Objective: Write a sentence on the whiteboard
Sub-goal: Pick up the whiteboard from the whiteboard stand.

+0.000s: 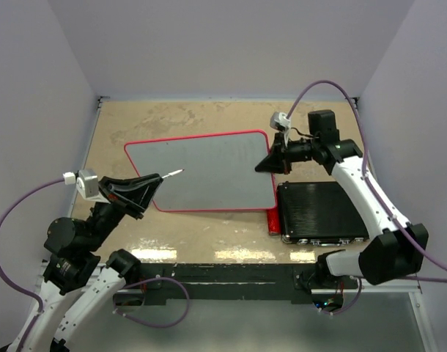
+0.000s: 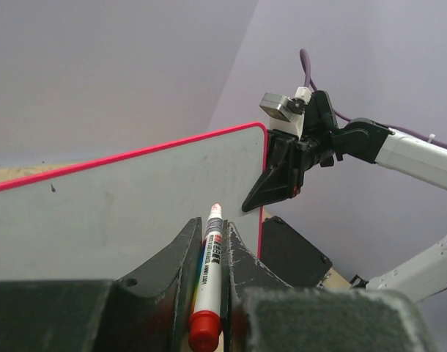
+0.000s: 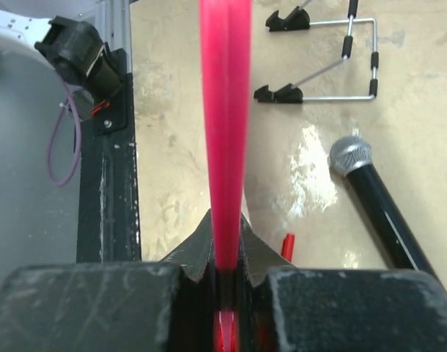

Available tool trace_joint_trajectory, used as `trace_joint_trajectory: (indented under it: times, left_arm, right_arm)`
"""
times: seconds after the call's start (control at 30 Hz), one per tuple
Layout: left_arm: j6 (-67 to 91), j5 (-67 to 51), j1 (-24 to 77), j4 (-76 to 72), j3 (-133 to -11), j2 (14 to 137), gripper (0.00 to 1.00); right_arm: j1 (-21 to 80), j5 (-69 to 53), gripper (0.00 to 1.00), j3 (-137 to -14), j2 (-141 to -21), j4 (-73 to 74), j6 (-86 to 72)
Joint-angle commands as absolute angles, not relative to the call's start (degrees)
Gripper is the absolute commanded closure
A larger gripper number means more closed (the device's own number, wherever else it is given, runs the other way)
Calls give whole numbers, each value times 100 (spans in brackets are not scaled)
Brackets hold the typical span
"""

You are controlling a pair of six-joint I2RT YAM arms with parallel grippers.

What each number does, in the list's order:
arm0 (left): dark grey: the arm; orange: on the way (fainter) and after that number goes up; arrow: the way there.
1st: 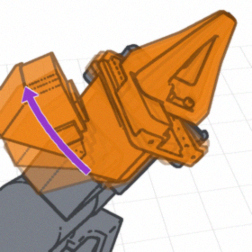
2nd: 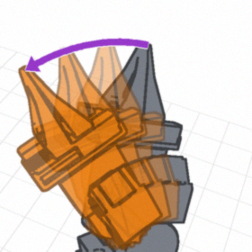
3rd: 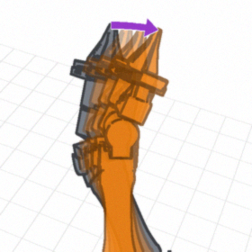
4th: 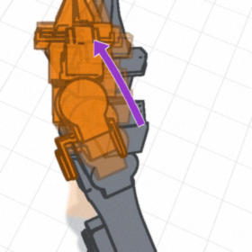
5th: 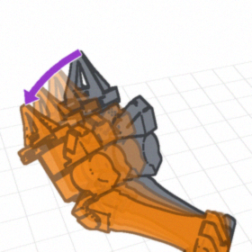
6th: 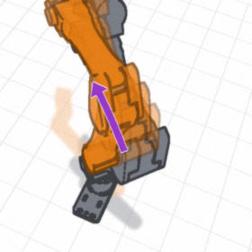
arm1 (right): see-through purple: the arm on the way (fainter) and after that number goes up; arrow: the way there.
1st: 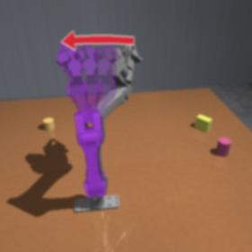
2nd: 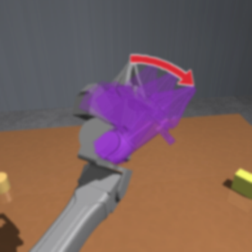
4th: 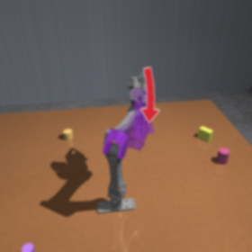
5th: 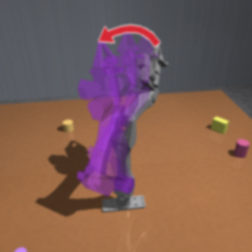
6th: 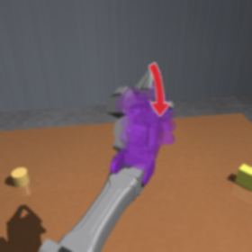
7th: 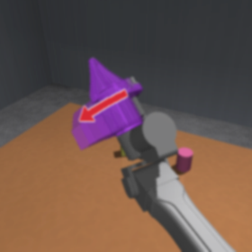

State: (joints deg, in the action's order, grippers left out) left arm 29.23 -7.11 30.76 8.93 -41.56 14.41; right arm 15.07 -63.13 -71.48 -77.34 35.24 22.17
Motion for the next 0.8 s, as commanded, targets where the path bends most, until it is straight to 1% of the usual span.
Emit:
trace_joint_trajectory:
  times: [0.0, 0.07, 0.2, 0.3, 0.43, 0.6, 0.77]
  left_arm:
    - [2936, -1370, 3050, 458, -4272, 1643, 100]
    - [2901, -1441, 3050, 300, -4228, 1740, 100]
    - [2804, -1538, 3050, 97, -4087, 1898, 100]
    - [2777, -1591, 3050, -237, -3964, 2056, 100]
    - [2681, -1521, 3050, -299, -3867, 2197, 100]
    - [2356, -1222, 3050, -35, -3920, 2241, 100]
    - [2215, -1073, 3050, -9, -3797, 2224, 100]
  right_arm:
    - [890, -6864, 100, -6847, -6786, 3788, 2979]
    - [730, -6891, 100, -6838, -6689, 4234, 3233]
    - [379, -6777, 100, -7057, -6776, 5936, 4697]
    - [142, -6549, 100, -7276, -6776, 6520, 5176]
    - [26, -6144, 100, -7471, -6610, 6680, 5212]
    - [9, -5661, 100, -7567, -6285, 6145, 4467]
    - [9, -5484, 100, -7681, -6275, 5941, 4149]
